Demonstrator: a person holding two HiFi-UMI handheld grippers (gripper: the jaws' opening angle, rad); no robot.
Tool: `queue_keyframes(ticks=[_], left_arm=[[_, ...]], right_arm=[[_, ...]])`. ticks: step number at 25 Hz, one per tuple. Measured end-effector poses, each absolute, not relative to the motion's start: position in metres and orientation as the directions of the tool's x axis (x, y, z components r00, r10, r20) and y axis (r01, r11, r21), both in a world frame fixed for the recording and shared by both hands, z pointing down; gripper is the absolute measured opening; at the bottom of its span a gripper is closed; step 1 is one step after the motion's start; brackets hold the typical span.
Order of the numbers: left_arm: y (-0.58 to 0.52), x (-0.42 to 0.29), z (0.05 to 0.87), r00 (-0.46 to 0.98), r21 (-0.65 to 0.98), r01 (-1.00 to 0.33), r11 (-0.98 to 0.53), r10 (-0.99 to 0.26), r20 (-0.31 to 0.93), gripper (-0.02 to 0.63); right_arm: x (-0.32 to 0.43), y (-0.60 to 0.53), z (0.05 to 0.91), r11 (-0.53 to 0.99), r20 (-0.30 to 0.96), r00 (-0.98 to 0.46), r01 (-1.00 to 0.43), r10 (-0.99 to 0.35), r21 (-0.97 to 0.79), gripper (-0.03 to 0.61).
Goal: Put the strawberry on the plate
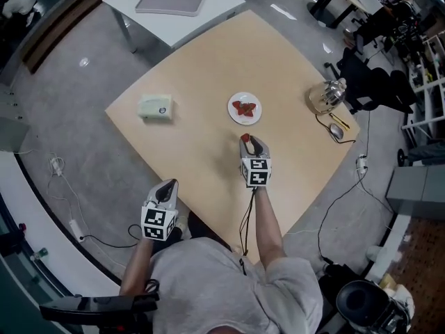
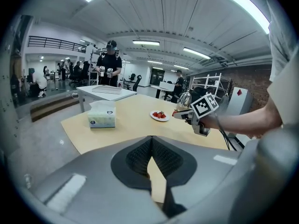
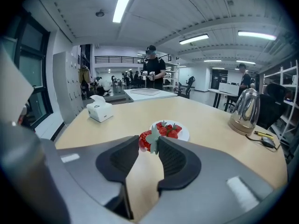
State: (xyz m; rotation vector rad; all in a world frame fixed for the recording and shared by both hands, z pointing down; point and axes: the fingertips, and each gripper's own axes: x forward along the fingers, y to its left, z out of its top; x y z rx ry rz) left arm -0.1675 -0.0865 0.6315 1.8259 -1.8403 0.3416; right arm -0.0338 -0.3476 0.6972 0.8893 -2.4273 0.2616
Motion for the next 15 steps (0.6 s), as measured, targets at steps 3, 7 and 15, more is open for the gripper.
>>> queue_keyframes(ticks=[3, 7, 15], left_arm=[[-0.083, -0.171, 0.628, 0.034, 0.171, -0.983, 0.065, -0.854, 0.520, 0.020], [-0.079, -0.177, 0.631, 0.018, 0.170, -0.982, 0.085, -0.848, 0.529, 0.020], [-0.075, -0.184, 0.631, -0.016, 0.158, -0.980, 0.122, -0.836, 0.548, 0.020]], right_arm=[[-0.042, -0.362, 0.706, 0.762, 0.558, -0.635, -0.647, -0.534, -0.006, 0.140], [-0.051, -0.378, 0.721, 0.748, 0.574, -0.629, -0.663, -0.525, -0.043, 0.140], [-0.059, -0.414, 0.744, 0.737, 0.608, -0.594, -0.675, -0.527, -0.021, 0.140]])
